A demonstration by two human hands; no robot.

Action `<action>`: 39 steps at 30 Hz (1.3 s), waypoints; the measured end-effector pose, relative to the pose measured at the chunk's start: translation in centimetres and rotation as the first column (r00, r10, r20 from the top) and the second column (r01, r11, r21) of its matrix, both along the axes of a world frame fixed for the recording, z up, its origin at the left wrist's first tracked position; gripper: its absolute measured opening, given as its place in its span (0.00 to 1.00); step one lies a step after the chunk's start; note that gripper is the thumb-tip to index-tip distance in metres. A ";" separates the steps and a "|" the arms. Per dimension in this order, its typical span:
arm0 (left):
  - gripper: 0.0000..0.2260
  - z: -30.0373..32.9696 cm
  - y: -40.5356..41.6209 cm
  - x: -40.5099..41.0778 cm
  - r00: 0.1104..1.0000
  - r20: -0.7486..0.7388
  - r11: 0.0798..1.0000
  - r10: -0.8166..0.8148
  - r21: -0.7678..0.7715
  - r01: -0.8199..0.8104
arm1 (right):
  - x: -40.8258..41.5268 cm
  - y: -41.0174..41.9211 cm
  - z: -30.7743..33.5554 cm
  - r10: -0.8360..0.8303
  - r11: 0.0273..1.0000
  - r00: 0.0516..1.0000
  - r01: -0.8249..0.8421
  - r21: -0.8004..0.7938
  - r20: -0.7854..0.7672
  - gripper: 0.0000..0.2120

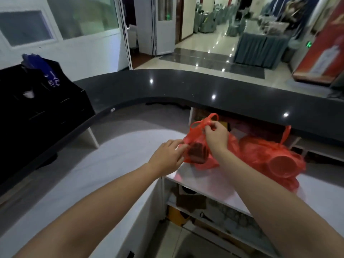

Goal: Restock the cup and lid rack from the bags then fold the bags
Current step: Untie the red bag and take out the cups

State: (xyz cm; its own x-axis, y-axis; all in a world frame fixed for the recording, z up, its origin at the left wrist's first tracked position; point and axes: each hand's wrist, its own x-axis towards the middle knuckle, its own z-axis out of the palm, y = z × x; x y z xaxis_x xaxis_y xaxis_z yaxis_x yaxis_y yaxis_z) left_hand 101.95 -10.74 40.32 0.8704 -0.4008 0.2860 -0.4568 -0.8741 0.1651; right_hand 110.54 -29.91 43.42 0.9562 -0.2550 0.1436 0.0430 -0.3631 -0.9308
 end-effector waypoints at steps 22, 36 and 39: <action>0.26 -10.2 -1.9 7.8 0.954 -0.250 0.933 0.168 -0.271 -0.235 | 1.0 -10.2 -12.7 0.196 0.980 0.899 -0.191 0.052 -0.392 0.18; 0.41 -1.9 -4.4 22.2 0.863 -0.197 0.776 -0.466 0.377 0.505 | 3.0 -9.1 -10.6 0.054 0.991 0.935 -0.094 -0.099 -0.350 0.10; 0.41 -0.5 -5.7 25.0 0.761 -0.253 0.473 -0.597 0.655 0.589 | 2.7 -9.0 -10.4 0.036 0.989 0.940 -0.082 -0.123 -0.338 0.10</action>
State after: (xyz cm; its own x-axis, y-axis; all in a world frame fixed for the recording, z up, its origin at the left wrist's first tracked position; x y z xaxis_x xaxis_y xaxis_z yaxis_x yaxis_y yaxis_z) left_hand 126.95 -16.41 39.77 0.3486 -0.8947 -0.2794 -0.9074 -0.2475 -0.3395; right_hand 113.23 -38.87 32.99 0.9676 -0.1971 -0.1577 -0.2367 -0.4911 -0.8384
